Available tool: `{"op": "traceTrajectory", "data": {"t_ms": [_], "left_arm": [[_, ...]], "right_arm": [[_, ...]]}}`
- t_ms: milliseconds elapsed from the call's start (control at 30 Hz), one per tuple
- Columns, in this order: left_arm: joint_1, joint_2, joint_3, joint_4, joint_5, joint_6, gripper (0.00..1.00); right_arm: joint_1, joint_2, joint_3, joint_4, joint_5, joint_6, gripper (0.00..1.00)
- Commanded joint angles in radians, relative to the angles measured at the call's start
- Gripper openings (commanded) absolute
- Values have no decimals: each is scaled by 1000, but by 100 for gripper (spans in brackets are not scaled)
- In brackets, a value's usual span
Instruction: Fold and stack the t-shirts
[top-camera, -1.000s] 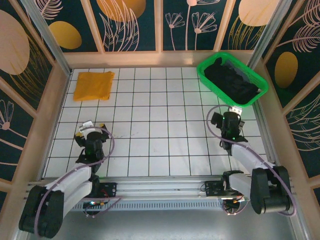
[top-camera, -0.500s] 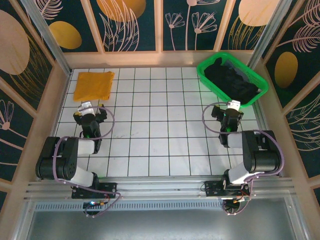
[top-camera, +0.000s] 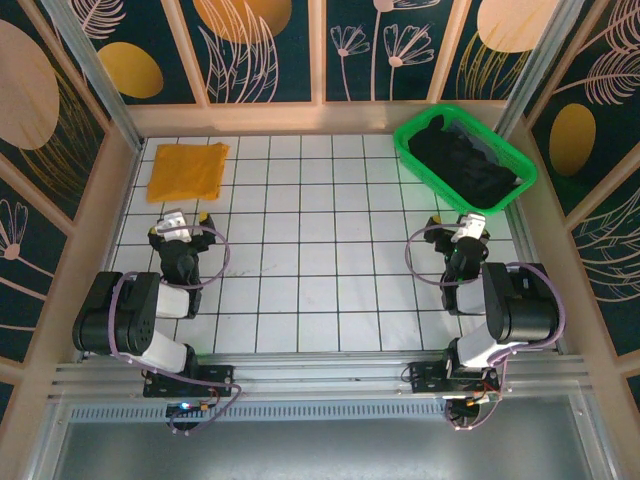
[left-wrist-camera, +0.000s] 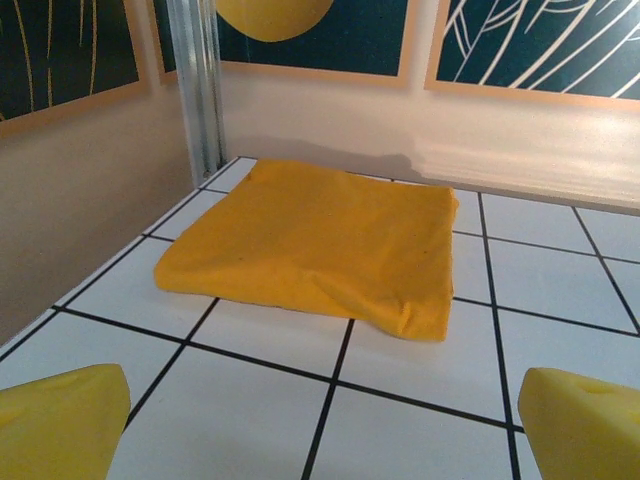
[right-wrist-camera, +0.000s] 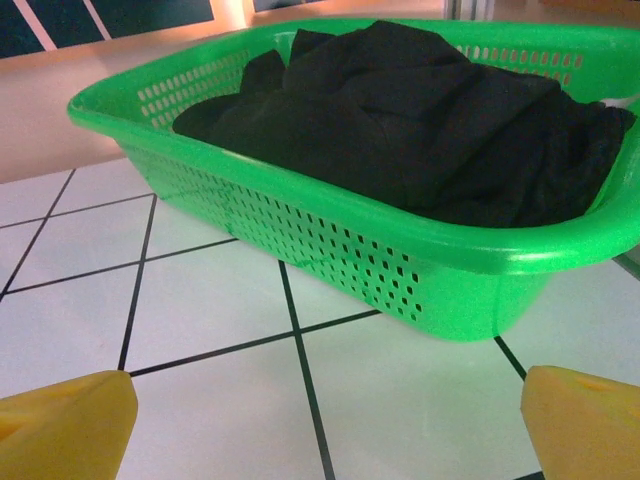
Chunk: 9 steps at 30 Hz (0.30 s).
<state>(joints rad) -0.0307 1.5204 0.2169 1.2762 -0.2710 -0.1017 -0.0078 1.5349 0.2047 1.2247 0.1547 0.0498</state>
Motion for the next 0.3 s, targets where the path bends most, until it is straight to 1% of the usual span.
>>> {"op": "traceTrajectory", "data": {"t_ms": [0,67,267], "left_arm": [[6,-2,3,25,9,-5,99],[7,-2,2,25,8,-4,99],[8,0,6,23,7,-6,99]], "right_arm": [[-1,5,15,51,-35,-17,99],[-7,5,24,33,-86,-27,99],[-8,5,25,31,-95,-28,99]]}}
